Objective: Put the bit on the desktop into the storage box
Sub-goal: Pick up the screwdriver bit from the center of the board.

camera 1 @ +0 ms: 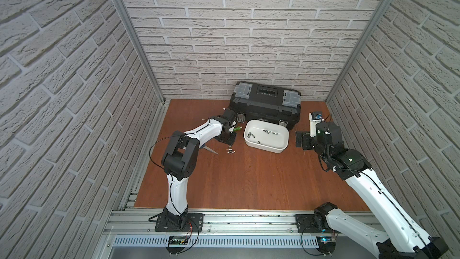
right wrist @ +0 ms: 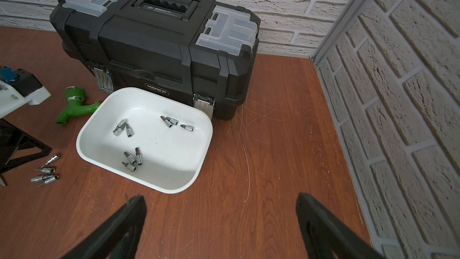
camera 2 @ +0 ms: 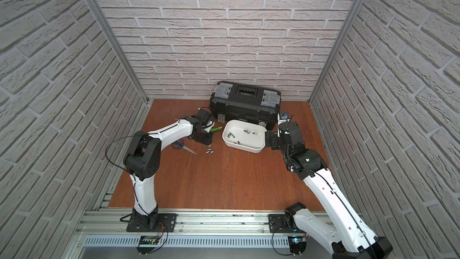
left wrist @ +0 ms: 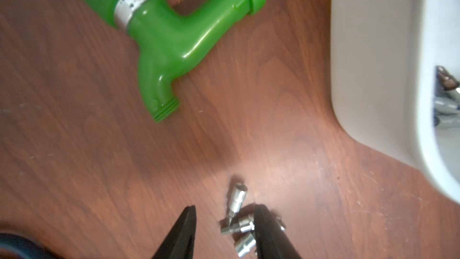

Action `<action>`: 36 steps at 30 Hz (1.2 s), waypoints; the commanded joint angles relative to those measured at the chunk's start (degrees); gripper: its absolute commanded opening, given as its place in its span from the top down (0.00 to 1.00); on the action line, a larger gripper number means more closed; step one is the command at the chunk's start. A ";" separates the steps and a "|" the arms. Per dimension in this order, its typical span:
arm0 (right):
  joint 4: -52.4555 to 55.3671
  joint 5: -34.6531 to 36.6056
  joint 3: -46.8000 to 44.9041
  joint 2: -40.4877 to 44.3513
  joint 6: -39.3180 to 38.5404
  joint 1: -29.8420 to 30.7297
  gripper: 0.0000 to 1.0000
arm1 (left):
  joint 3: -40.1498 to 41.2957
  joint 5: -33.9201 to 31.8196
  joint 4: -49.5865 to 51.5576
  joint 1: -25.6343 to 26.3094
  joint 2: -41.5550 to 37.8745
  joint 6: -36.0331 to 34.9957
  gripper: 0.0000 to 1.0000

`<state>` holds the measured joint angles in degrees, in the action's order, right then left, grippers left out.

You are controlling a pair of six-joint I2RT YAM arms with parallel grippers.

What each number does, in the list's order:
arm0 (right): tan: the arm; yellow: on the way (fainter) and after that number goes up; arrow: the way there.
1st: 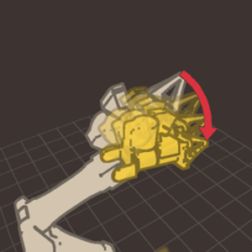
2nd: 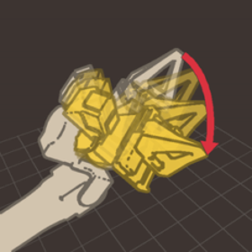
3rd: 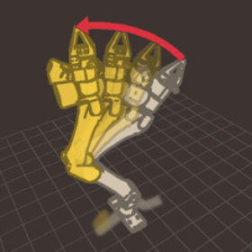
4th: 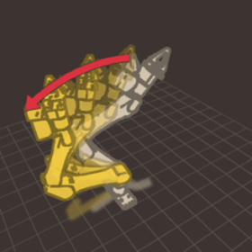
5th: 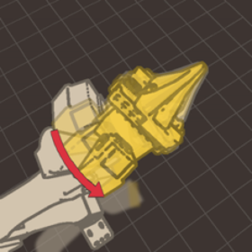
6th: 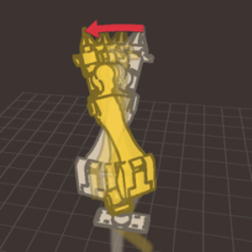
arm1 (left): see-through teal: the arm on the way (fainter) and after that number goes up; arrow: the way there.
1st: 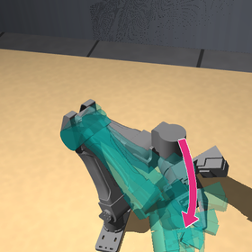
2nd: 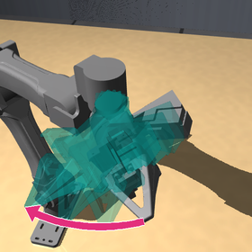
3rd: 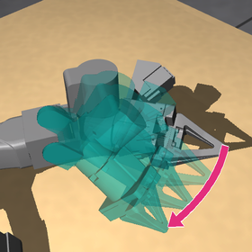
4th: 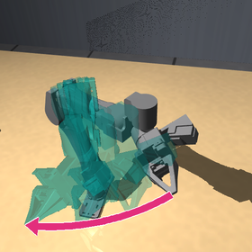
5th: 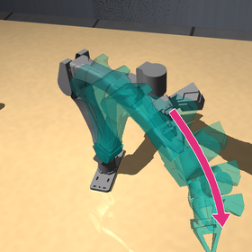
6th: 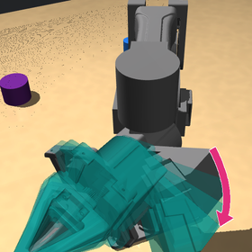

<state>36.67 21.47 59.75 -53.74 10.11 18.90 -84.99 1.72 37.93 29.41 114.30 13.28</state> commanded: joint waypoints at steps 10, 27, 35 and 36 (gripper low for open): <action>-0.99 1.76 0.25 0.73 -0.83 -0.39 0.02 | -2.64 0.37 2.93 1.18 3.71 -1.32 0.60; -1.16 1.53 0.21 0.47 -0.74 -0.37 0.02 | -3.88 -1.13 3.33 1.27 6.52 -1.79 0.66; -1.16 1.98 0.20 0.74 -0.90 -0.41 0.02 | -2.45 -2.79 3.90 1.18 6.72 -1.76 0.72; -1.16 1.91 0.17 0.74 -0.84 -0.43 0.02 | -2.09 -3.00 3.86 1.18 6.64 -1.81 0.73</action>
<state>36.67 22.31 59.75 -53.74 9.65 18.90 -88.01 -0.14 40.51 30.30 119.90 12.01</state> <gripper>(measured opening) 0.982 0.278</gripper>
